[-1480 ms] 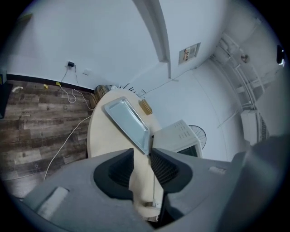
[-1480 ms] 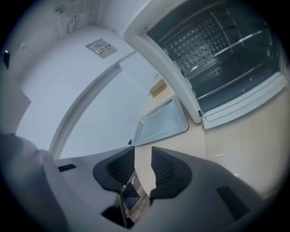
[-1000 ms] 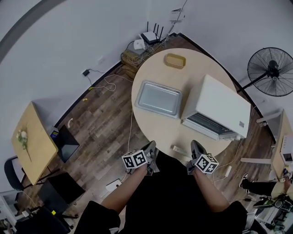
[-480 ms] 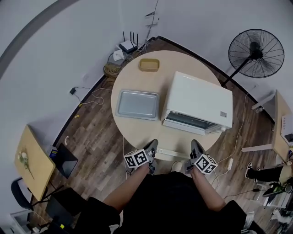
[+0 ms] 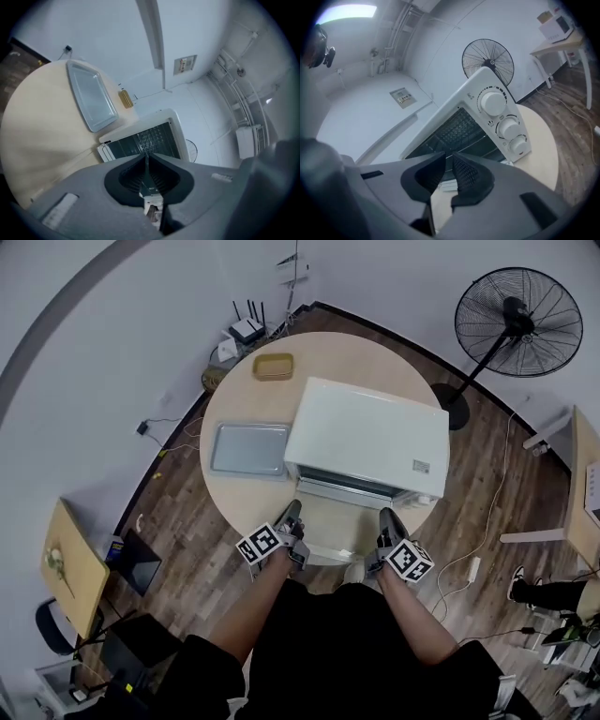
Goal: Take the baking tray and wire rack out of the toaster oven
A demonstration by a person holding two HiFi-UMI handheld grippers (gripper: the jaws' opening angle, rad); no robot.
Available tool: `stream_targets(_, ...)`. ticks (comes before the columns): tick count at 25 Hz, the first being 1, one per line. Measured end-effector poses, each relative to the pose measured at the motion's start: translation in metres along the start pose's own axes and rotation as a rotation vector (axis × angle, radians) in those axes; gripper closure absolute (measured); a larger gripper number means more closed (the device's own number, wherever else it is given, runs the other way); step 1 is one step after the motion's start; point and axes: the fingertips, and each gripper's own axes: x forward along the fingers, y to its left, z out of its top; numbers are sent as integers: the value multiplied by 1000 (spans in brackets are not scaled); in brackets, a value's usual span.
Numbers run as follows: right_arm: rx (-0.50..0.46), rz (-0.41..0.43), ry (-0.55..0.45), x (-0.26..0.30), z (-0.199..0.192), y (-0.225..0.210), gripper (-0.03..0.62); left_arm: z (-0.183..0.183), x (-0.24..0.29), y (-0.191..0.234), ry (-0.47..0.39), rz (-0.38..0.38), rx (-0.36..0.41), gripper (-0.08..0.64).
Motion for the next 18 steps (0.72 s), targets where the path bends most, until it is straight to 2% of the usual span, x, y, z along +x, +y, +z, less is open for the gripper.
stream_targets(4,128,55,3,17,7,-17,497,-3,26,7,-105,6,-98,532)
stream_targets(5,158,53,-1,19,5,-21,479,-5,31,11,-121,11,-120,499)
stream_targets(6,190,51,-7,22,3,-24,454,-6,35,15,-130,17,-141,436)
stream_targets(7,224,48,-16,25,0,-27,440,-7,40,18,-134,23,-157,410)
stream_targets(13,376,-38,-87,57,2,-49,437,-11,80,13,-96,1,-180,400)
stream_targets(18,415,-78,-142,80,9,-54,436,-4,110,15,-76,-39,-192,399)
